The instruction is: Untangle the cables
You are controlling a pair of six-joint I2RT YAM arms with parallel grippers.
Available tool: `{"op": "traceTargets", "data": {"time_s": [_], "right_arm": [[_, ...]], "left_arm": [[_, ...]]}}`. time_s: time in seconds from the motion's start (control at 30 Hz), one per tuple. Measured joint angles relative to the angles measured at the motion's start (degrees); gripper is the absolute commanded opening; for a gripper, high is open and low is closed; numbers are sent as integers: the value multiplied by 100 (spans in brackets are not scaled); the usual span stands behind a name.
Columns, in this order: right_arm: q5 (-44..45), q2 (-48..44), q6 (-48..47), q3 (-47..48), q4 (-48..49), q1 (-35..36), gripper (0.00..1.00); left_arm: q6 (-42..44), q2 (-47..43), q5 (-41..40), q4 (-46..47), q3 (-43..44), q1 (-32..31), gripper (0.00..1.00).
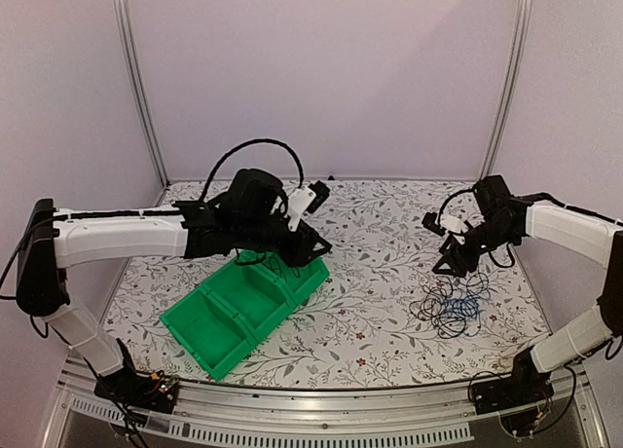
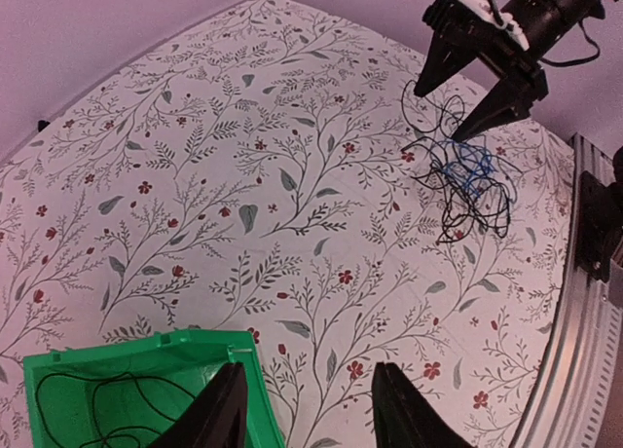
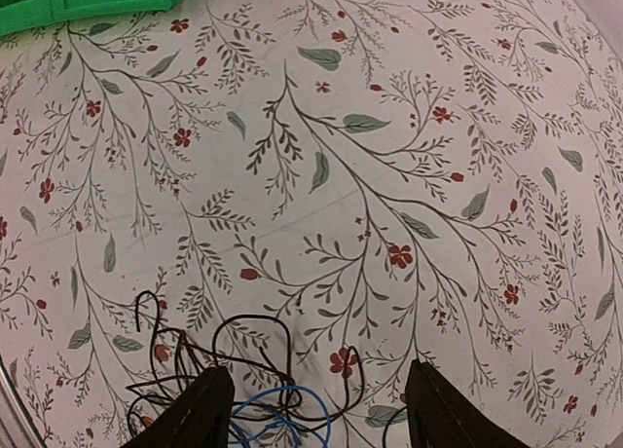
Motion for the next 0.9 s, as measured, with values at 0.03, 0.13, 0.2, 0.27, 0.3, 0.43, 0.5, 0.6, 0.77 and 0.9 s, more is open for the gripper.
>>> {"op": "traceTargets", "data": {"time_s": [0.03, 0.13, 0.2, 0.27, 0.3, 0.43, 0.5, 0.6, 0.77, 0.9], "right_arm": [[-76, -20, -79, -44, -109, 96, 66], [-315, -90, -236, -164, -391, 442, 68], [-442, -109, -306, -197, -518, 654, 68], [-514, -70, -350, -195, -570, 822, 67], [-533, -26, -367, -195, -579, 892, 67], [-549, 404, -413, -192, -595, 1193, 66], [-538, 649, -415, -192, -595, 1320, 64], [-476, 920, -415, -192, -586, 1419, 62], [-391, 1067, -385, -192, -527, 1440, 55], [-369, 1064, -321, -192, -415, 1440, 42]], "left_arm": [[-42, 50, 101, 111, -74, -74, 44], [-208, 256, 321, 411, -227, -190, 44], [-356, 415, 455, 643, -341, -229, 44], [-507, 564, 555, 822, -428, -232, 44], [-564, 605, 577, 881, -455, -234, 44], [-785, 654, 654, 1113, -551, -243, 44], [-876, 654, 651, 1215, -562, -247, 44], [-981, 651, 645, 1355, -601, -249, 44], [-1119, 651, 647, 1488, -782, -251, 43], [-1187, 651, 654, 1576, -831, -273, 43]]}}
